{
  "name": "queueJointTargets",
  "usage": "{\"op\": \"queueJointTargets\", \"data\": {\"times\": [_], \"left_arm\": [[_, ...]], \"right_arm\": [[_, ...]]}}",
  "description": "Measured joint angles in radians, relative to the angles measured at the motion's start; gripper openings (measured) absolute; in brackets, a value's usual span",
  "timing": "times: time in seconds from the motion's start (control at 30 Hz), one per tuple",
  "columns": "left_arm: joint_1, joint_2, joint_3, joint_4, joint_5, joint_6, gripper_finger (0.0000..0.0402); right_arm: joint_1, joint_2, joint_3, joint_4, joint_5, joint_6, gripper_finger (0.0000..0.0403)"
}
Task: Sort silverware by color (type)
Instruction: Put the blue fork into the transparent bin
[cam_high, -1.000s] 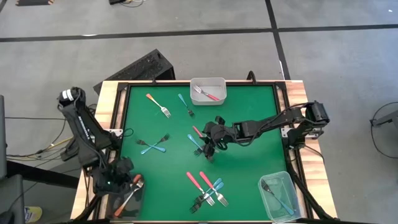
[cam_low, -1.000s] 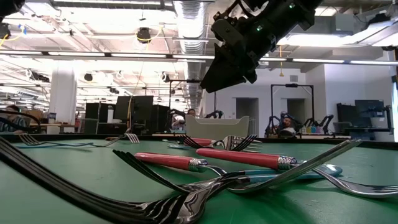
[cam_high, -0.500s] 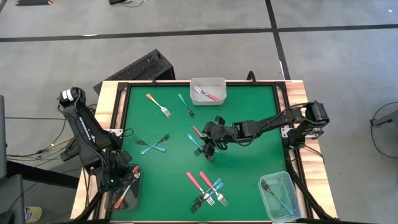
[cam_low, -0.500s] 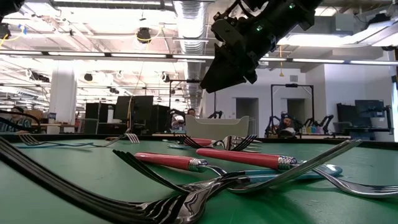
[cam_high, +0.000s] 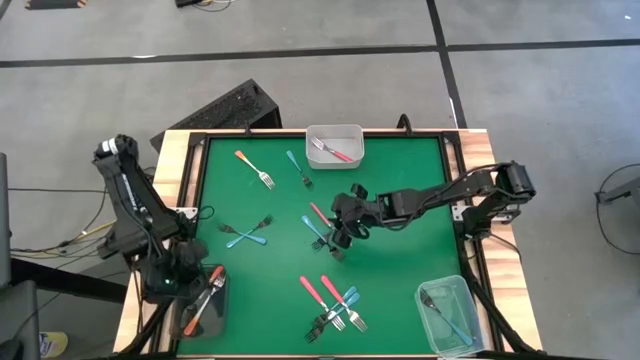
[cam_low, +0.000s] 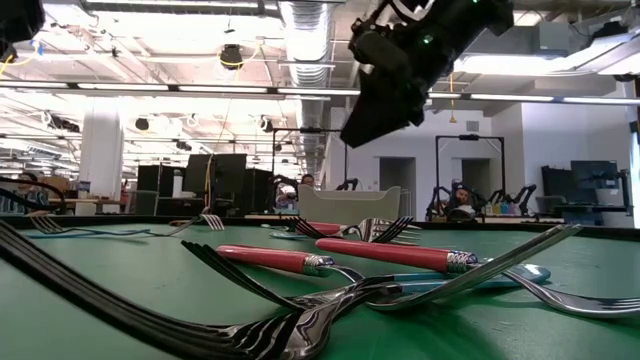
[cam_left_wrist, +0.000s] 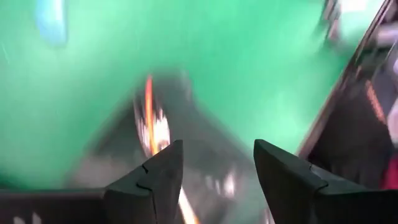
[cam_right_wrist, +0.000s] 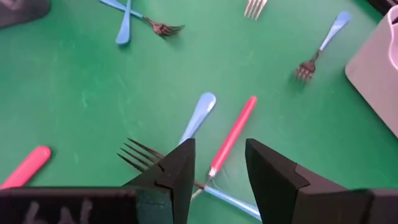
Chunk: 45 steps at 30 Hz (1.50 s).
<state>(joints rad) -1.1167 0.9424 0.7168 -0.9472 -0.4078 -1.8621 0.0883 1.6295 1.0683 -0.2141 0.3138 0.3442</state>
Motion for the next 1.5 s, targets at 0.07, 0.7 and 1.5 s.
{"op": "queueJointTargets", "data": {"times": [0.07,0.7,1.5], "left_arm": [[0.023,-0.011,0.001,-0.027,-0.128,0.066,0.0182],[0.859,-0.04,-0.136,0.431,0.126,1.245,0.0143],[1.231,0.34,-0.136,0.926,0.404,1.957,0.0142]], "right_arm": [[0.0,0.0,0.0,-0.01,0.0,0.013,0.0166],[0.015,0.038,-0.006,0.103,-0.07,-0.005,0.0166],[-0.093,0.06,0.031,-0.298,-0.211,-0.441,0.0143]]}}
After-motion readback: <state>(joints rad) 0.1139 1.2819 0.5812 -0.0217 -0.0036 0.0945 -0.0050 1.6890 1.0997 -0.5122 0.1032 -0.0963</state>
